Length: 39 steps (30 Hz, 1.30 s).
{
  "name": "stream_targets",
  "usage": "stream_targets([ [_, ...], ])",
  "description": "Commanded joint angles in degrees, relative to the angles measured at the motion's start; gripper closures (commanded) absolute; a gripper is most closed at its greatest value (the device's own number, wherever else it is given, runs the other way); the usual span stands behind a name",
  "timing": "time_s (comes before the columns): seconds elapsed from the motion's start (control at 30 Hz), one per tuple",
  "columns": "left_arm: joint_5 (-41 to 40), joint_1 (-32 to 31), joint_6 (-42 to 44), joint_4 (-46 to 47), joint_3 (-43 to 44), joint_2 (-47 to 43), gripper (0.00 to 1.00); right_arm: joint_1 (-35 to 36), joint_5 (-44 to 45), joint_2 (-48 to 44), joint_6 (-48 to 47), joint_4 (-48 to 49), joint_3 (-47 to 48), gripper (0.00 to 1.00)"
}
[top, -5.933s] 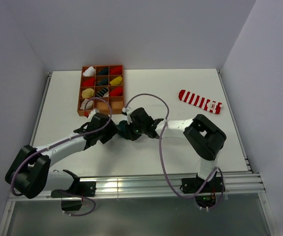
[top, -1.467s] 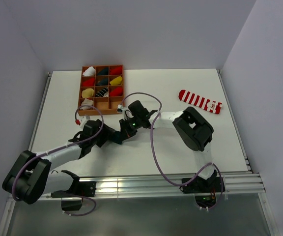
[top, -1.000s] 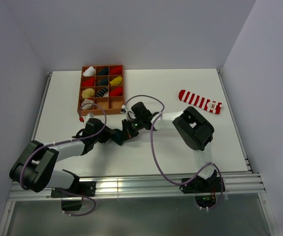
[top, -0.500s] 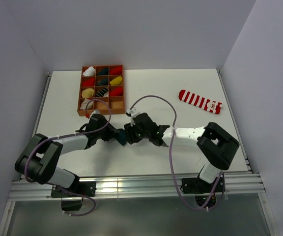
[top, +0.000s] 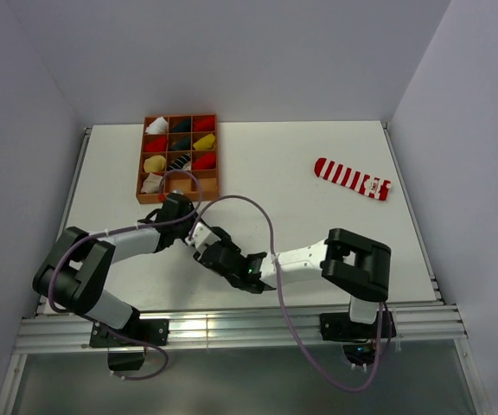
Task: Roll the socks
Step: Roll the sock at the center of the board.
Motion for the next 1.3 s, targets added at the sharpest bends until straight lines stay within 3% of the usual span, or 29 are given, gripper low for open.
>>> stream_targets([
  [0.0, 0.7, -0.73, 2.96, -7.97, -0.15, 2.73, 0.99, 1.79, 8.53, 4.04, -5.73, 3.51, 3.49, 0.44],
  [0.4, 2.28, -1.08, 4.19, -8.32, 1.43, 4.49, 1.0, 2.76, 13.81, 14.95, -9.0, 5.0, 5.6, 0.49],
  [0.47, 2.63, -1.17, 4.63, -8.32, 1.69, 4.84, 1.0, 2.85, 13.37, 15.31, -8.65, 5.09, 5.25, 0.6],
  [0.5, 3.07, -1.25, 4.8, -8.06, 1.69, 5.02, 0.99, 2.76, 12.94, 15.05, -8.38, 5.09, 4.99, 0.78],
  [0.57, 3.25, -1.25, 5.24, -7.71, 1.61, 4.76, 0.99, 2.5, 10.83, 14.26, -7.16, 3.61, 4.81, 0.96],
  [0.6, 3.42, -1.34, 5.51, -7.27, 1.52, 4.15, 0.98, 1.98, 9.43, 13.12, -6.54, 2.99, 4.55, 1.0],
  [0.67, 3.07, -1.34, 5.94, -7.01, 1.34, 3.09, 0.93, 0.92, 2.7, 11.1, -3.74, 0.89, 3.41, 1.0],
  [0.87, 0.7, -1.34, 6.92, -6.48, 0.81, -3.05, 0.56, -8.56, -21.67, 1.87, 5.85, -3.6, 0.85, 1.0],
  [1.0, -1.06, -1.26, 5.51, -5.6, -0.33, -6.66, 0.47, -14.89, -35.12, 0.98, 9.89, -4.57, 0.68, 1.0],
  [1.27, -7.19, -1.26, 1.12, -4.89, -4.72, -17.9, 0.39, -23.07, -54.64, 7.38, 19.65, -2.47, 3.05, 1.0],
])
